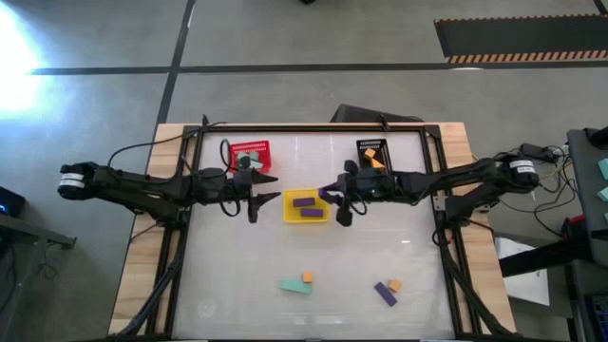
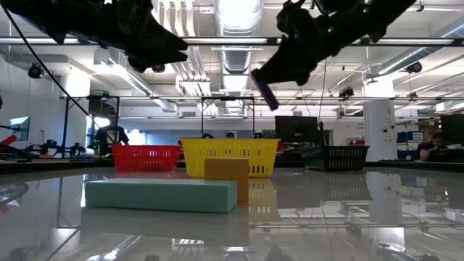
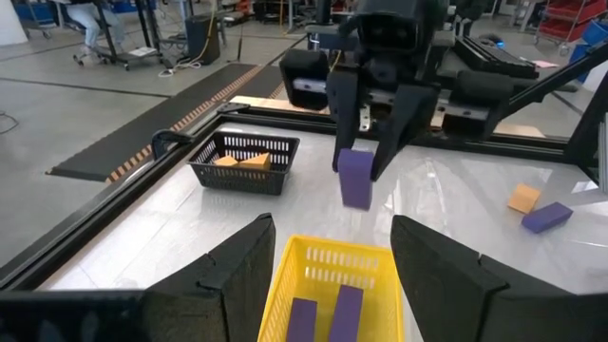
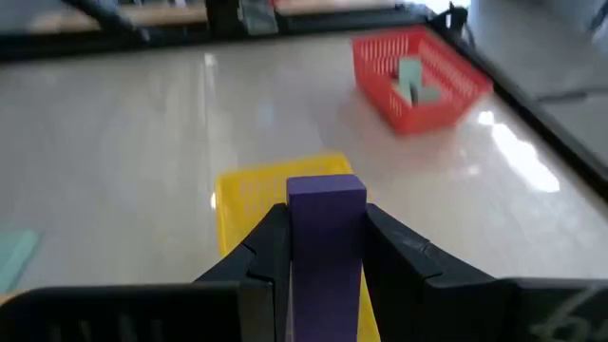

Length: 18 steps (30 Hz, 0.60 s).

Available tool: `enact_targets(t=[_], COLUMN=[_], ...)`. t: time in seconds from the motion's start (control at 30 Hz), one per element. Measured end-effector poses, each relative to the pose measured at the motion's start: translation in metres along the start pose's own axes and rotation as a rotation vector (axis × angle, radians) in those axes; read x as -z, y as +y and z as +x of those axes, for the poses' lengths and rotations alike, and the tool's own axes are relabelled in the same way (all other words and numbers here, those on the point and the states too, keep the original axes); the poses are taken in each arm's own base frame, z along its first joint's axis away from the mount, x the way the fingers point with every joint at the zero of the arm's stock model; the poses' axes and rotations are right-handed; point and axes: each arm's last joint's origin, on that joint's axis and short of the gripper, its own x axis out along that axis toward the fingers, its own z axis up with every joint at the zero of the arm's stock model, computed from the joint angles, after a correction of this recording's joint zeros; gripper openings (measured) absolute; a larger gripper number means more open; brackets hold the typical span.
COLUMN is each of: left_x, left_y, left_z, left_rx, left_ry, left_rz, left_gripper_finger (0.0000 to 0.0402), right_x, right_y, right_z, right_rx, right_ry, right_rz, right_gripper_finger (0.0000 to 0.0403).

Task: Sort & place blocks by color
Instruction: Put the violet block into the yellow bin

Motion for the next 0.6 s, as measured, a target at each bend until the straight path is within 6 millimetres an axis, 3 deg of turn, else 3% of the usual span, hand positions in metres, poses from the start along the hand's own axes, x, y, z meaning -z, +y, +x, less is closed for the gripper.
enact_targets(t=[0.23,0.37,0.6], left_x=[0.001,0.002,0.003], left_y=[0.0,0.0,0.0], left_z=[0.0,0.0,0.0], left_rx=[-0.001,-0.001,-0.002], left_ry=[0.013,0.02,0.027], left_rz=[0.001,0.002,0.004], left_gripper_finger=[0.0196,0.0196,0.0196], right_x=[0.024,0.027,0.032], right_y=[0.002,0.003,0.004], right_z=[0.035,0.048,0.063], right_rx=[0.002,0.004,0.006], right_ry=[0.035,0.057,0.088], right_rz=[-0.013,-0.019,-0.04], right_gripper_finger=[0.0084,0.0089,0.0171])
